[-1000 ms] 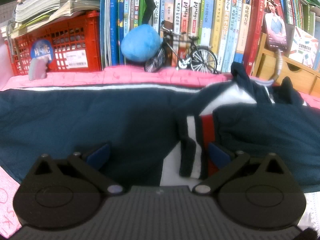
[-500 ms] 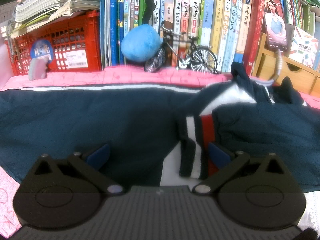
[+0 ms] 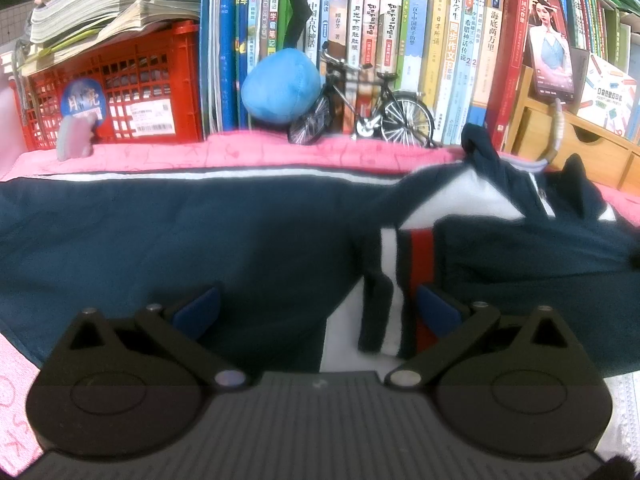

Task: Fold clothes

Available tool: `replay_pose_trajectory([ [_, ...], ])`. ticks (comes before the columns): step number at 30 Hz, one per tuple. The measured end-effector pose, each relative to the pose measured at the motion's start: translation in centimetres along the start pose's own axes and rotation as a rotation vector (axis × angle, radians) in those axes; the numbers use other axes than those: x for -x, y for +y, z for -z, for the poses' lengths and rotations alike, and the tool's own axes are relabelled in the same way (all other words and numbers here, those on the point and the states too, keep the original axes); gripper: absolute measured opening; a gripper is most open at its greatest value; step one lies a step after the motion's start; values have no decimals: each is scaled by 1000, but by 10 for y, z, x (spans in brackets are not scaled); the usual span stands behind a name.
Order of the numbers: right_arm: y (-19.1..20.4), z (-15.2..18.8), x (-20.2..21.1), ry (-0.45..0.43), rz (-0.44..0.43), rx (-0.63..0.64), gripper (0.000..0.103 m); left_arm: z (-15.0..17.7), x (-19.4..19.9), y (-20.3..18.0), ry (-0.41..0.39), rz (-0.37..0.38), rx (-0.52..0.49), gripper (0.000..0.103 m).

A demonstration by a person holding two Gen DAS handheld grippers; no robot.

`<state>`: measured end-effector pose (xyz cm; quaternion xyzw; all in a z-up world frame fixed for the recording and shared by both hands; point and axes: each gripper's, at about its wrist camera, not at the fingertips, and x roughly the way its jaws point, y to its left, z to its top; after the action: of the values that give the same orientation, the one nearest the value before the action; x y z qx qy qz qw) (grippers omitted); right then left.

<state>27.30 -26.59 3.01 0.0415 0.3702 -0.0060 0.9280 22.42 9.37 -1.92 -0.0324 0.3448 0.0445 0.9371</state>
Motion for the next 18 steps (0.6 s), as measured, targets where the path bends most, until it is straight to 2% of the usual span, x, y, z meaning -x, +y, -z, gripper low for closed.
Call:
replay_pose_trajectory([
  [2, -24, -2, -1, -7, 32, -13, 35, 0, 0, 0, 0, 1, 0, 103],
  [3, -31, -3, 0, -7, 87, -23, 33, 0, 0, 0, 0, 1, -1, 103],
  [4, -32, -4, 0, -11, 211, -14, 32, 0, 0, 0, 0, 1, -1, 103],
  [5, -33, -4, 1, -14, 335, -5, 56, 0, 0, 0, 0, 1, -1, 103],
  [6, -33, -4, 2, -23, 458, 9, 69, 0, 0, 0, 0, 1, -1, 103],
  [7, -30, -2, 8, -63, 564, 47, 74, 0, 0, 0, 0, 1, -1, 103],
  [8, -27, 0, 16, -104, 582, 79, 74, 0, 0, 0, 0, 1, -1, 103],
  [10, -18, 6, 40, -169, 440, 106, 73, 0, 0, 0, 0, 2, -2, 103],
  [12, -2, 10, 66, -177, 221, 110, 74, 0, 0, 0, 0, 2, -2, 103],
  [16, 42, 28, 103, -84, -250, 150, 82, -1, 0, 0, 0, 2, -2, 103],
  [17, 54, 34, 111, -64, -294, 175, 83, -1, 0, -1, 0, 2, -2, 103],
  [18, 63, 41, 118, -54, -294, 210, 84, -1, 1, -1, 0, 2, -2, 103],
])
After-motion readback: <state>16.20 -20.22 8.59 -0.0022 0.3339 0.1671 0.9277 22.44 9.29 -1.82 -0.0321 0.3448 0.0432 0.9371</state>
